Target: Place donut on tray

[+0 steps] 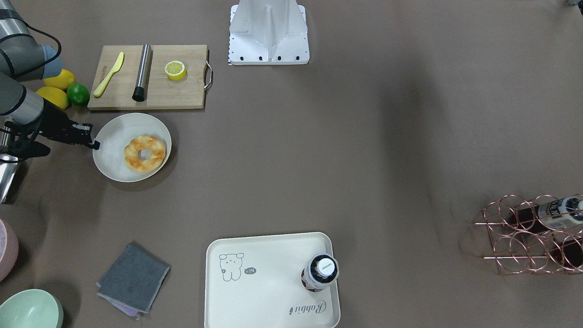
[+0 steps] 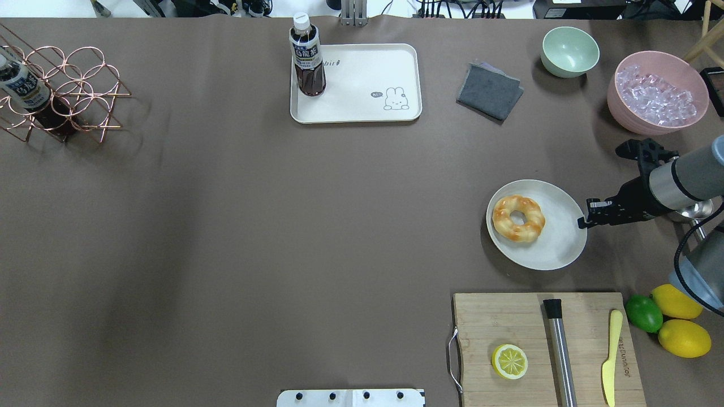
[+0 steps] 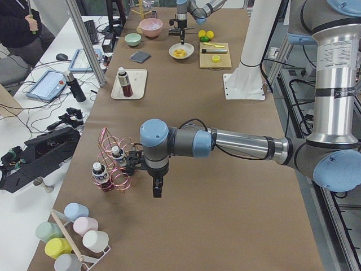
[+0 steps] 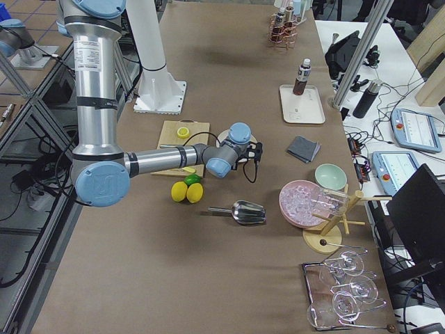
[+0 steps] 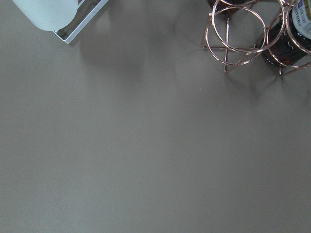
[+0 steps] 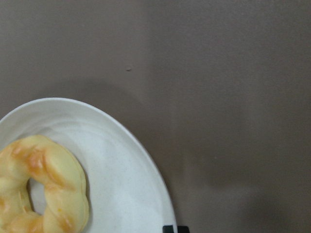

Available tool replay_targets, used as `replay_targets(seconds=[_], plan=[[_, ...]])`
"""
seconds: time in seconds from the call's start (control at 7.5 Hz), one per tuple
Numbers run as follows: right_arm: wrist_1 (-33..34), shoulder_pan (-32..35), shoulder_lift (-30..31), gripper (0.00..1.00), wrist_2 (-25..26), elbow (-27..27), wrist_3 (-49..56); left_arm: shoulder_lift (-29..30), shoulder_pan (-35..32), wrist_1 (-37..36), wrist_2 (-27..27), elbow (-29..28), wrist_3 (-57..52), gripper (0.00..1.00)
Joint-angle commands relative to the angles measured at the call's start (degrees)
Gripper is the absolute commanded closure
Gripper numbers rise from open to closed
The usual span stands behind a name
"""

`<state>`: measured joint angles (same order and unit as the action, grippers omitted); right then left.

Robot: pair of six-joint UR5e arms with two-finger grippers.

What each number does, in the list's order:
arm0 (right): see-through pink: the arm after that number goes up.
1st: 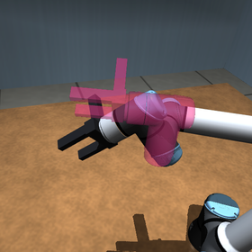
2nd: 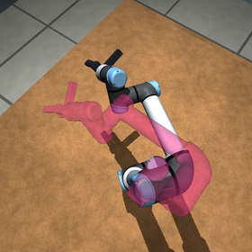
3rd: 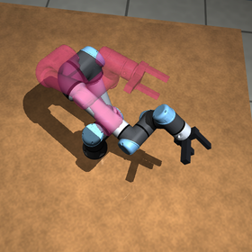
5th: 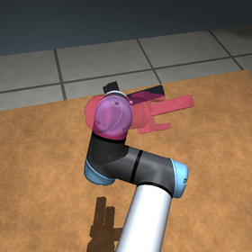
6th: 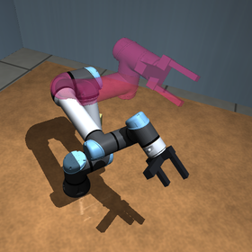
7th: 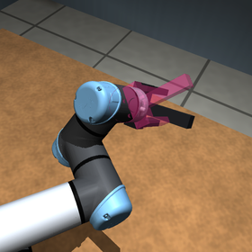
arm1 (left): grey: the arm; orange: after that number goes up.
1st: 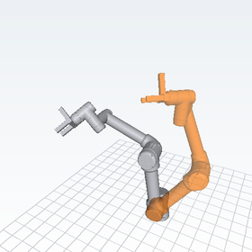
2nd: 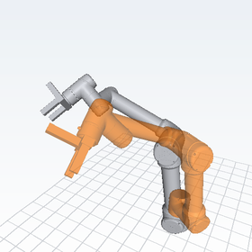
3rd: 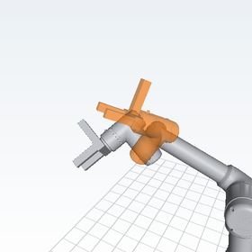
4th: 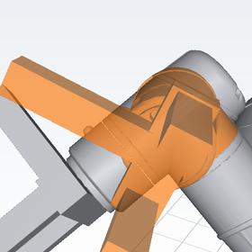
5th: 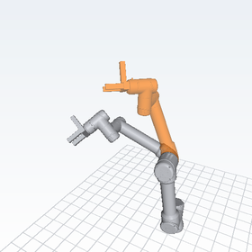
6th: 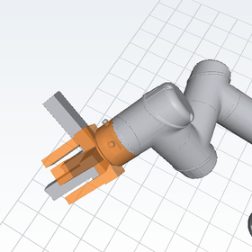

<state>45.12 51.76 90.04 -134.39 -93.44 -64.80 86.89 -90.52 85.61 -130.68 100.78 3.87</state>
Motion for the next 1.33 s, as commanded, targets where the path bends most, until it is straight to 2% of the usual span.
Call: replay_targets(seconds=[0.0,0.4,0.53,0.8,1.07,1.2], plan=[[0.0,2.5,-3.8,1.00,-3.7,-1.0,-6.0,0.2,0.1,0.0,0.2,-0.1,0.0,0.02],[0.6,3.7,-9.9,1.00,-2.9,1.7,-6.0,0.6,0.1,-0.2,0.1,-0.1,0.0,0.02],[0.8,3.7,-13.4,1.00,-1.9,4.5,-6.1,0.5,0.1,-0.2,0.0,-0.1,0.1,0.02],[1.3,3.6,-25.2,1.00,0.2,15.2,-8.1,0.5,0.1,-0.2,0.0,-0.1,0.1,0.02],[12.5,2.6,-36.8,1.00,5.8,21.2,-8.2,-0.2,0.0,0.2,0.0,-0.1,0.0,0.02],[14.7,1.6,-41.9,1.00,8.2,25.5,-8.3,-0.2,0.1,0.2,0.0,-0.1,0.0,0.02]])
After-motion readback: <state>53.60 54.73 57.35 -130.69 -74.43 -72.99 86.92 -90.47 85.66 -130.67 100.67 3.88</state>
